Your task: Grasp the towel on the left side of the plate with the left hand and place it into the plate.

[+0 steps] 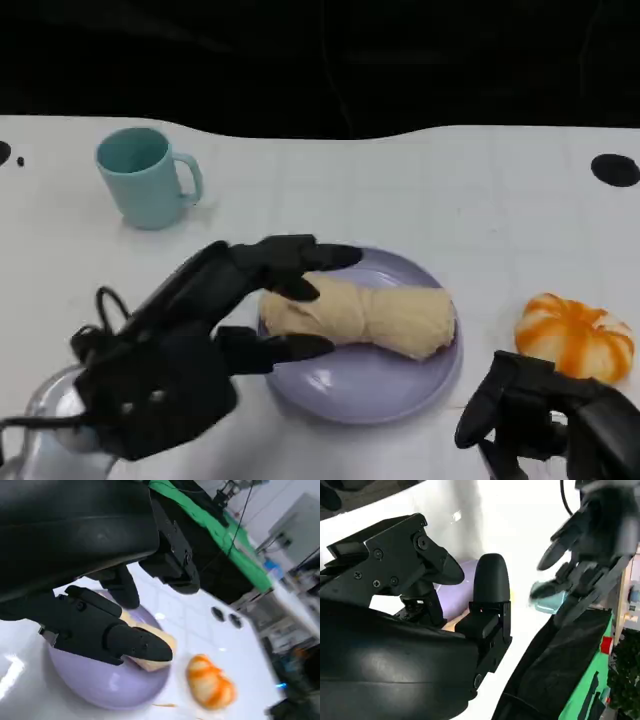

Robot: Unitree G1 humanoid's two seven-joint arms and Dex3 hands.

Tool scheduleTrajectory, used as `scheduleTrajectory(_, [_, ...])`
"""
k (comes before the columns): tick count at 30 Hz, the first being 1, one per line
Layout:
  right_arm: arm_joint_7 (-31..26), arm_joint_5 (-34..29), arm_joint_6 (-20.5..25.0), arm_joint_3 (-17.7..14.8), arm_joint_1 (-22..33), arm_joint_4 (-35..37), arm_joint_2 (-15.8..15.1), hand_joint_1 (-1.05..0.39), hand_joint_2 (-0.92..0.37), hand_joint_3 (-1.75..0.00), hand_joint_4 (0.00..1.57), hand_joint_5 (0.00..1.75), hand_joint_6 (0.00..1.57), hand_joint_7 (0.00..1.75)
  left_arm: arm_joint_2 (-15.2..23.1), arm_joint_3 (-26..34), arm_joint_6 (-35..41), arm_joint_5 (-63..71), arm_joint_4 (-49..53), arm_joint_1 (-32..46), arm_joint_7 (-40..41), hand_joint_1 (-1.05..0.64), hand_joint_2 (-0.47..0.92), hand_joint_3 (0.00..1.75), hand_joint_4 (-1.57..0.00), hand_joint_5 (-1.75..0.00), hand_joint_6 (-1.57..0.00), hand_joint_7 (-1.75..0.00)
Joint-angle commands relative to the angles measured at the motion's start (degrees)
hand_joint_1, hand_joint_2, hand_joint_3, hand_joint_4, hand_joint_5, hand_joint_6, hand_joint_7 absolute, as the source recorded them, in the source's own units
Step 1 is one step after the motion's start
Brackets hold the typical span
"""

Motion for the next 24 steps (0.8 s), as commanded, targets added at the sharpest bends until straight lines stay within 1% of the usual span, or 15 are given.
scheduleTrajectory(1, [-0.1, 0.4, 0.0, 0.0, 0.2, -0.4, -0.1, -0.06, -0.58, -1.1, 0.72, 1.75, 0.63, 1.45, -0.6, 4.9, 1.2, -9.9, -4.9, 5.0, -1.0, -0.19, 0.91, 0.31, -0.65, -1.21, -0.85, -0.32])
scheduleTrajectory(2, [-0.1, 0.5, 0.2, 0.1, 0.1, -0.5, -0.1, -0.06, -0.58, -1.1, 0.72, 1.75, 0.63, 1.45, -1.0, 5.7, 1.4, -11.8, -5.7, 6.3, -0.8, -0.18, 0.87, 0.41, -0.66, -1.23, -0.84, -0.39])
scheduleTrajectory(3, [-0.1, 0.5, 0.5, 0.2, 0.1, -0.6, -0.1, -0.07, -0.58, -1.1, 0.72, 1.75, 0.63, 1.45, -1.3, 6.1, 1.8, -13.1, -6.6, 7.4, -0.4, -0.14, 0.7, 0.78, -0.69, -1.32, -0.82, -0.58])
scheduleTrajectory(4, [-0.1, 0.5, 0.8, 0.2, 0.1, -0.8, -0.1, -0.07, -0.58, -1.09, 0.72, 1.75, 0.63, 1.45, -1.5, 6.5, 2.6, -14.3, -7.4, 8.4, -0.1, -0.13, 0.58, 1.01, -0.71, -1.37, -0.8, -0.74])
scheduleTrajectory(5, [-0.1, 0.5, 1.0, 0.3, 0.0, -0.9, -0.1, -0.07, -0.58, -1.09, 0.72, 1.75, 0.63, 1.45, -1.6, 6.6, 3.2, -15.1, -8.0, 9.0, 0.1, -0.12, 0.52, 1.15, -0.72, -1.41, -0.78, -0.88])
scheduleTrajectory(6, [-0.2, 0.5, 1.0, 0.3, 0.0, -0.8, -0.1, -0.07, -0.58, -1.09, 0.72, 1.75, 0.63, 1.45, -1.7, 6.9, 3.9, -16.0, -9.0, 10.7, 0.3, -0.12, 0.49, 1.22, -0.72, -1.43, -0.77, -0.95])
scheduleTrajectory(7, [-0.2, 0.5, 1.1, 0.4, 0.0, -0.8, -0.1, -0.07, -0.58, -1.09, 0.72, 1.75, 0.64, 1.45, -2.1, 7.2, 5.2, -17.1, -10.1, 12.8, 0.8, -0.11, 0.43, 1.34, -0.8, -1.52, -0.82, -1.18])
scheduleTrajectory(8, [-0.2, 0.4, 1.2, 0.4, -0.1, -0.8, -0.1, -0.07, -0.58, -1.09, 0.72, 1.75, 0.64, 1.45, -2.7, 7.5, 6.4, -18.0, -11.2, 14.5, 1.5, -0.1, 0.4, 1.41, -0.84, -1.57, -0.84, -1.3])
scheduleTrajectory(10, [-0.3, 0.6, 2.0, 0.3, -0.1, -1.1, -0.1, -0.07, -0.58, -1.09, 0.72, 1.75, 0.63, 1.44, -4.3, 8.1, 8.9, -20.0, -13.2, 17.7, 3.4, -0.08, 0.37, 1.49, -0.89, -1.64, -0.85, -1.47])
scheduleTrajectory(13, [0.1, 1.0, 1.9, -0.2, -0.1, -1.2, -0.4, -0.06, -0.59, -1.08, 0.71, 1.75, 0.63, 1.44, -5.7, 9.3, 13.5, -24.3, -16.1, 20.8, 5.1, -0.07, 0.42, 1.48, -0.85, -1.73, -0.77, -1.59])
scheduleTrajectory(19, [0.9, 1.5, 1.0, -1.4, -0.4, -0.4, -0.9, -0.05, -0.59, -1.09, 0.72, 1.75, 0.63, 1.44, -6.9, 12.4, 25.2, -33.9, -21.0, 21.6, 9.6, -0.07, 0.46, 1.48, -0.9, -1.75, -0.75, -1.67])
scheduleTrajectory(24, [1.4, 1.3, -0.4, -1.8, -0.1, 0.5, -1.1, -0.04, -0.58, -1.1, 0.73, 1.75, 0.64, 1.44, -7.4, 14.3, 32.3, -39.9, -19.1, 20.7, 12.3, -0.06, 0.46, 1.5, -0.92, -1.75, -0.75, -1.73])
